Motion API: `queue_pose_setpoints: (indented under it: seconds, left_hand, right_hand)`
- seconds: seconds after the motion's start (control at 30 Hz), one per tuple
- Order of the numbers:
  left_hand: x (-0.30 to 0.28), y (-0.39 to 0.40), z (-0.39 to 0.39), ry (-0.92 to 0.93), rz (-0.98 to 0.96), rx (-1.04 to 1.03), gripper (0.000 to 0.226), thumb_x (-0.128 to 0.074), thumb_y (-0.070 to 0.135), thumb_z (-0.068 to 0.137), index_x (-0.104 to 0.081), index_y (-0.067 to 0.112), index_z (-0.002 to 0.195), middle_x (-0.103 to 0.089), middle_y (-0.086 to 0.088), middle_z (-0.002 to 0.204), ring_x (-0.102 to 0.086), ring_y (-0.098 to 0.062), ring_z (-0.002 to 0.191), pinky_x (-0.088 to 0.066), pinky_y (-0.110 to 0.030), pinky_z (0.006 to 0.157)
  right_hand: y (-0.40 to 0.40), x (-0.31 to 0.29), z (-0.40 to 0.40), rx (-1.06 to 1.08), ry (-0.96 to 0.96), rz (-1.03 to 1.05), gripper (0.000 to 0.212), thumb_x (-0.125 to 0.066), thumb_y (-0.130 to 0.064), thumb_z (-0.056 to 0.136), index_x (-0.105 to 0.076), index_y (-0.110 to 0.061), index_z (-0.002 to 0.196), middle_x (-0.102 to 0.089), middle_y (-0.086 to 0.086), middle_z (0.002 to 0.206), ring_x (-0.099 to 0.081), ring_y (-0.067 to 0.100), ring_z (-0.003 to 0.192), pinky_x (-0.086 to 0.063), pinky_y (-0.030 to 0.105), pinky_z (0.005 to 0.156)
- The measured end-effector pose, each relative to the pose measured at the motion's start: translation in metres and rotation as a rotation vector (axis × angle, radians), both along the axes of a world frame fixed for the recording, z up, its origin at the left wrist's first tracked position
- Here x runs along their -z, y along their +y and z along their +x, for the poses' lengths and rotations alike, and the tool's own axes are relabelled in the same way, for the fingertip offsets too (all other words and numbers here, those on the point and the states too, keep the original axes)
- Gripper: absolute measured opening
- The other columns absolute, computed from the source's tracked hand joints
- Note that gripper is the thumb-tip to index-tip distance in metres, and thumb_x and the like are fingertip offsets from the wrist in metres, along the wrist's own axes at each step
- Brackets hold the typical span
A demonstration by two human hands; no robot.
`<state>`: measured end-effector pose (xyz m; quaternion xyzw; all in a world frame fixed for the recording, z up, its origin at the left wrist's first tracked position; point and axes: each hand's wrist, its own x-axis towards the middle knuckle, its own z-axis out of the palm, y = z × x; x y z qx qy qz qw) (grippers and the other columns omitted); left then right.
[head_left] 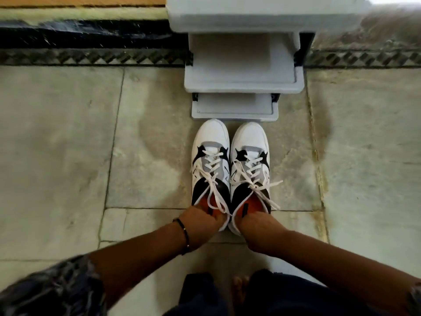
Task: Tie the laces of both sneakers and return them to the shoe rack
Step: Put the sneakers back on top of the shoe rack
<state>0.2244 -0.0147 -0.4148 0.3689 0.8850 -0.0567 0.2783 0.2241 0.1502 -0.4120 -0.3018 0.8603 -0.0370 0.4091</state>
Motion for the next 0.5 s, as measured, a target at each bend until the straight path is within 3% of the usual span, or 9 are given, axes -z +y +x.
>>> queue_pose_setpoints:
  seconds: [0.07, 0.1, 0.17, 0.23, 0.3, 0.37, 0.43, 0.5]
  left_hand:
    - [-0.015, -0.001, -0.001, 0.021, 0.082, -0.068, 0.026, -0.064, 0.021, 0.072, -0.073, 0.008, 0.092, -0.075, -0.014, 0.085, -0.071, -0.026, 0.078, -0.057, -0.033, 0.073]
    - [-0.024, -0.002, 0.0, 0.036, 0.127, -0.098, 0.026, -0.056, 0.019, 0.078, -0.072, 0.006, 0.092, -0.075, -0.015, 0.086, -0.071, -0.026, 0.079, -0.056, -0.033, 0.075]
    - [-0.056, -0.003, 0.004, -0.103, 0.186, -0.152, 0.039, -0.036, 0.014, 0.085, -0.067, -0.001, 0.103, -0.072, -0.019, 0.096, -0.069, -0.03, 0.091, -0.054, -0.034, 0.083]
    - [-0.094, -0.001, 0.012, -0.075, 0.178, -0.13, 0.034, -0.046, 0.015, 0.071, -0.073, 0.009, 0.09, -0.075, -0.008, 0.082, -0.071, -0.022, 0.078, -0.056, -0.03, 0.073]
    - [-0.137, 0.004, 0.019, -0.046, 0.174, -0.077, 0.029, -0.052, 0.024, 0.063, -0.075, 0.016, 0.078, -0.074, 0.002, 0.069, -0.071, -0.015, 0.066, -0.056, -0.025, 0.067]
    - [-0.184, 0.01, 0.022, -0.054, 0.163, -0.059, 0.035, -0.041, 0.027, 0.065, -0.073, 0.018, 0.078, -0.072, 0.005, 0.063, -0.07, -0.011, 0.063, -0.055, -0.022, 0.067]
    - [-0.23, 0.014, 0.025, -0.062, 0.161, -0.1, 0.033, -0.045, 0.026, 0.063, -0.07, 0.019, 0.082, -0.071, 0.006, 0.06, -0.069, -0.009, 0.062, -0.055, -0.02, 0.067]
    - [-0.275, 0.019, 0.024, 0.018, 0.19, -0.073, 0.031, -0.054, 0.027, 0.056, -0.073, 0.021, 0.08, -0.07, 0.008, 0.056, -0.067, -0.008, 0.058, -0.054, -0.019, 0.066]
  right_hand:
    - [0.0, -0.015, 0.0, -0.016, -0.018, -0.006, 0.031, -0.049, 0.0, 0.085, -0.049, 0.002, 0.116, -0.064, 0.019, 0.109, -0.062, 0.032, 0.098, -0.049, 0.033, 0.081]
    - [0.001, -0.023, 0.0, -0.023, -0.026, -0.012, 0.031, -0.049, 0.001, 0.084, -0.049, 0.003, 0.116, -0.064, 0.02, 0.108, -0.062, 0.033, 0.097, -0.049, 0.034, 0.08]
    - [0.004, -0.053, 0.002, -0.025, -0.058, -0.009, 0.03, -0.049, 0.001, 0.084, -0.051, 0.004, 0.113, -0.066, 0.019, 0.106, -0.063, 0.034, 0.095, -0.046, 0.032, 0.072]
    - [0.006, -0.094, 0.006, -0.022, -0.096, -0.007, 0.025, -0.049, -0.004, 0.086, -0.053, 0.002, 0.11, -0.066, 0.018, 0.105, -0.064, 0.033, 0.094, -0.042, 0.029, 0.069]
    - [0.01, -0.138, 0.012, -0.019, -0.099, -0.021, 0.024, -0.048, -0.008, 0.088, -0.053, 0.001, 0.109, -0.066, 0.018, 0.106, -0.064, 0.034, 0.094, -0.047, 0.034, 0.075]
    - [0.017, -0.186, 0.017, 0.011, -0.1, -0.025, 0.023, -0.047, -0.007, 0.087, -0.053, 0.001, 0.108, -0.066, 0.019, 0.105, -0.064, 0.035, 0.092, -0.05, 0.039, 0.08]
    - [0.024, -0.231, 0.022, -0.006, -0.033, -0.041, 0.025, -0.056, -0.002, 0.076, -0.058, 0.002, 0.101, -0.069, 0.021, 0.093, -0.067, 0.036, 0.079, -0.052, 0.036, 0.072]
    - [0.033, -0.272, 0.021, -0.052, 0.023, -0.027, 0.032, -0.074, -0.003, 0.046, -0.065, -0.003, 0.077, -0.068, 0.013, 0.06, -0.064, 0.028, 0.048, -0.05, 0.026, 0.049]
